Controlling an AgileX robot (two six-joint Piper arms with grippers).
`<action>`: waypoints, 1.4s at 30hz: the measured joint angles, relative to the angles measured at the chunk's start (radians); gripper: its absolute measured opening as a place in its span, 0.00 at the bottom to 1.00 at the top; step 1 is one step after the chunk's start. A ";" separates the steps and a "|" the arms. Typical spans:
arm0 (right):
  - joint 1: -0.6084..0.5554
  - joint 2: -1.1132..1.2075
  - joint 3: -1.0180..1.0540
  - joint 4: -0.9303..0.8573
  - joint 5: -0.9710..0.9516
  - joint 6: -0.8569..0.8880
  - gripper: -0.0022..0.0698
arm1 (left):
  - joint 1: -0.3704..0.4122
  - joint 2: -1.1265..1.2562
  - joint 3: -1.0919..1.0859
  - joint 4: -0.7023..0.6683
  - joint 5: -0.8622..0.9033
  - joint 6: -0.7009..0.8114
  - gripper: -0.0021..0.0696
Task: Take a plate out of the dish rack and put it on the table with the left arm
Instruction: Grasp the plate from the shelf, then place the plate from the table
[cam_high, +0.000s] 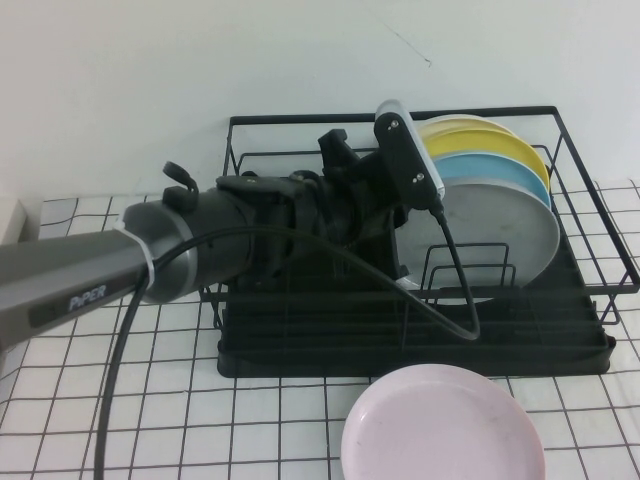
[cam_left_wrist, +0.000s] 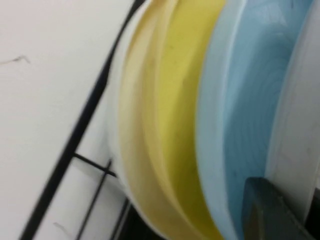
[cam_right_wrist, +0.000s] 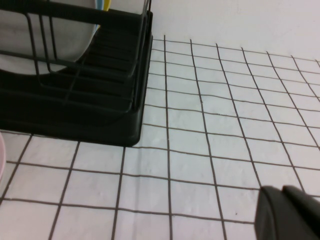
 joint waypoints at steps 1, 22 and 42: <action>0.000 0.000 0.000 0.000 0.000 0.000 0.03 | 0.000 -0.009 0.000 0.000 -0.008 0.002 0.09; 0.000 0.000 0.000 0.000 0.000 0.000 0.03 | 0.000 -0.327 0.004 0.014 -0.232 -0.259 0.04; 0.000 0.000 0.000 0.000 0.000 0.000 0.03 | -0.398 -0.650 0.063 -0.033 -1.236 -0.333 0.03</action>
